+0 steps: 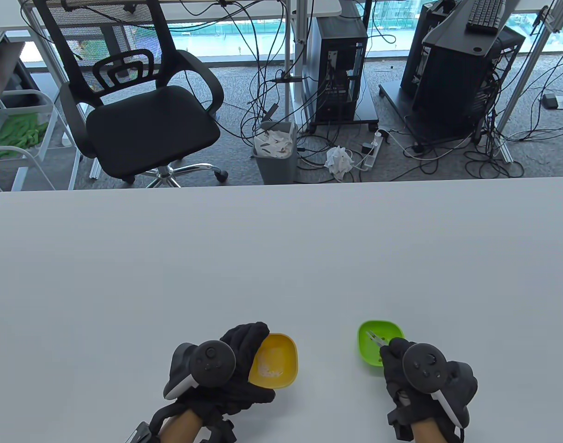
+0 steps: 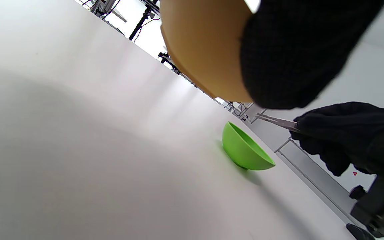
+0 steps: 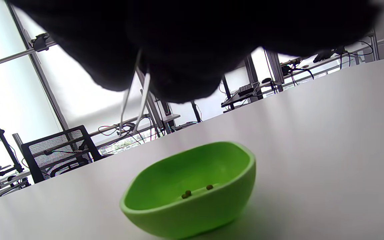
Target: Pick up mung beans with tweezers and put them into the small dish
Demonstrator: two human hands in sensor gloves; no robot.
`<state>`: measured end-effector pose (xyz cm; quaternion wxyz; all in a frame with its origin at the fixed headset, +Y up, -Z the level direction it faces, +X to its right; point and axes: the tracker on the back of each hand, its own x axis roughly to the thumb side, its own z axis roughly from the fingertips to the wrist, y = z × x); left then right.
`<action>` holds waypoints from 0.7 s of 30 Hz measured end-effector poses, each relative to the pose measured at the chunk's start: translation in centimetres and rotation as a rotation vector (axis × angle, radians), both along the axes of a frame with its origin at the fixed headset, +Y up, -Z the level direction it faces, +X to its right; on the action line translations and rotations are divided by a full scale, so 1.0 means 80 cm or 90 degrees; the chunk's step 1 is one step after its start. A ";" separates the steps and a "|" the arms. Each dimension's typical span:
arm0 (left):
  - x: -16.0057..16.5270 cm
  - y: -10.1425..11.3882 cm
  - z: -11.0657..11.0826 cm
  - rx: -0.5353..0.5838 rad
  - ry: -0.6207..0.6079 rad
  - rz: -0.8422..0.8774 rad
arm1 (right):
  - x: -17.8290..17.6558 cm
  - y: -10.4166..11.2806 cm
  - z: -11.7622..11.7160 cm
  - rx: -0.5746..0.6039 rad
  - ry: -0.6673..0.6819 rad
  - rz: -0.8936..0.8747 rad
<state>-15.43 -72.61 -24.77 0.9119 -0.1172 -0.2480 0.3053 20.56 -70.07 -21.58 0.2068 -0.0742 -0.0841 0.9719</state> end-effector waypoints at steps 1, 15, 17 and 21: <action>-0.001 0.001 -0.004 0.000 -0.001 0.006 | -0.002 0.000 0.001 0.004 0.003 0.002; 0.019 -0.039 -0.083 -0.146 -0.003 -0.069 | -0.007 0.002 0.006 0.017 0.015 -0.006; 0.017 -0.049 -0.087 -0.166 0.002 -0.080 | -0.007 0.002 0.006 0.014 0.017 -0.009; 0.008 -0.063 -0.090 -0.205 0.016 -0.089 | -0.007 0.002 0.006 0.013 0.018 -0.018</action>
